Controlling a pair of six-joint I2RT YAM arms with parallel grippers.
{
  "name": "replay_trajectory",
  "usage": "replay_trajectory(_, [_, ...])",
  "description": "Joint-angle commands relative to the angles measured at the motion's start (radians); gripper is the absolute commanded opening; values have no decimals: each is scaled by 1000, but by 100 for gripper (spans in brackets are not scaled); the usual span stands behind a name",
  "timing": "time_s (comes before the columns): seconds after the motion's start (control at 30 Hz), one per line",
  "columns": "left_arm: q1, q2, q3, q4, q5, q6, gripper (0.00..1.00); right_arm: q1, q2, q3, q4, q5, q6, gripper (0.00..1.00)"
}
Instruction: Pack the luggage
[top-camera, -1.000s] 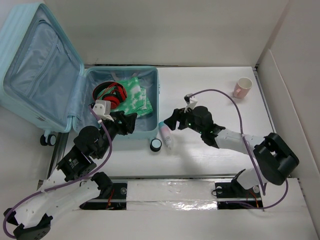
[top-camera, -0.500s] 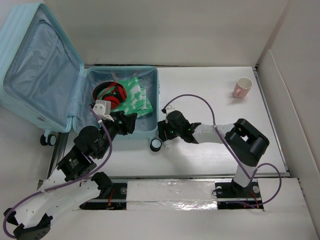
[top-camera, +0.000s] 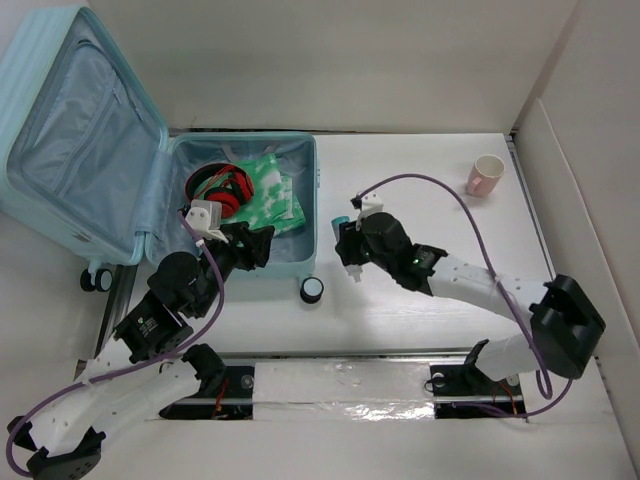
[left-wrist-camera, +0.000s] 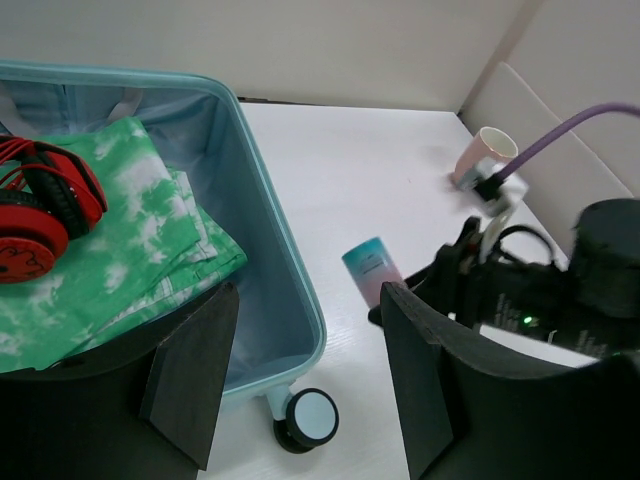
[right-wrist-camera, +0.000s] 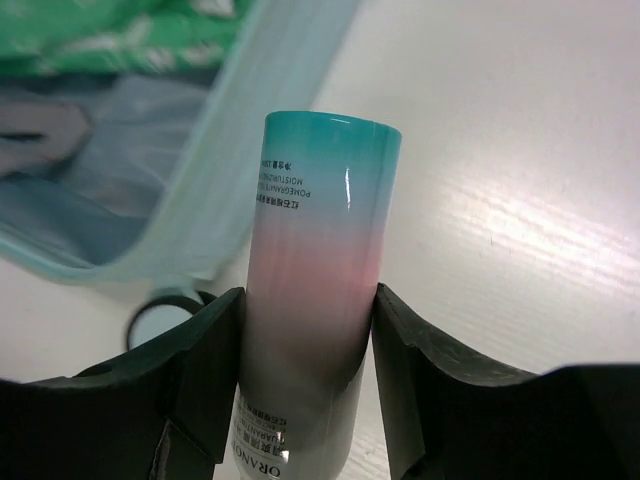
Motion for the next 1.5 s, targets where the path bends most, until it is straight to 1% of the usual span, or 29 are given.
replay_trajectory(0.0, [2,-8,-5,38,4,11,55,19,-68,70,111,-39,-26,41])
replay_trajectory(0.03, [2,-8,-5,40,3,11,55,19,-65,103,142,-96,-26,41])
replay_trajectory(0.1, [2,-11,-5,40,4,11,55,19,-14,152,212,-141,-17,41])
replay_trajectory(0.13, [2,-11,-5,40,4,11,55,19,15,238,219,-171,-11,41])
replay_trajectory(0.2, [2,-11,-5,38,3,9,55,19,116,325,246,-191,21,43])
replay_trajectory(0.23, [2,-14,-5,37,3,9,55,19,150,361,268,-184,49,47])
replay_trajectory(0.27, [2,-16,-5,38,3,9,55,19,182,420,291,-193,72,55])
replay_trajectory(0.3, [2,-17,-6,38,3,9,55,-3,241,450,311,-203,125,71])
replay_trajectory(0.33, [2,-19,-6,37,3,8,55,-14,265,476,312,-242,155,76])
replay_trajectory(0.37, [2,-20,-6,37,7,8,55,-36,285,503,332,-272,201,83])
replay_trajectory(0.4, [2,-22,-5,38,9,6,55,-36,299,505,346,-303,218,85])
replay_trajectory(0.47, [2,-22,-6,40,21,6,55,-48,293,476,386,-302,248,85])
replay_trajectory(0.53, [2,-23,-5,38,27,6,55,-57,244,412,401,-270,252,81])
replay_trajectory(0.57, [2,-25,-5,38,29,6,55,-68,219,384,400,-197,243,79])
replay_trajectory(0.6, [2,-26,-5,38,29,6,55,-68,195,326,389,-166,218,68])
replay_trajectory(0.67, [2,-33,-6,40,31,6,55,-103,106,259,375,-58,193,52])
replay_trajectory(0.7, [2,-37,-6,41,31,6,55,-119,75,223,358,-26,171,29])
replay_trajectory(0.73, [2,-37,-6,41,31,6,55,-140,46,156,345,0,158,21])
replay_trajectory(0.8, [2,-37,-6,43,35,6,55,-227,-37,99,287,68,138,12])
replay_trajectory(0.87, [2,-34,-6,43,41,6,55,-293,-86,27,251,146,120,11])
replay_trajectory(0.9, [2,-33,-6,44,43,6,55,-364,-130,5,224,170,103,11])
replay_trajectory(0.97, [2,-31,-6,43,44,6,55,-436,-161,-45,207,242,92,15])
replay_trajectory(1.0, [2,-33,-6,44,44,6,55,-508,-175,-58,199,256,88,28])
replay_trajectory(1.07, [2,-33,-8,44,46,6,56,-577,-172,-73,194,281,83,44])
replay_trajectory(1.1, [2,-31,-8,44,46,4,56,-640,-166,-71,190,281,84,57])
replay_trajectory(1.13, [2,-33,-8,46,47,6,56,-669,-148,-61,183,257,84,62])
replay_trajectory(1.2, [2,-33,-8,46,49,4,56,-721,-123,-38,173,221,89,68])
replay_trajectory(1.33, [2,-33,-8,46,54,4,56,-839,-24,43,144,217,72,68])
replay_trajectory(1.47, [2,-39,-9,47,60,4,56,-893,121,163,94,143,28,68])
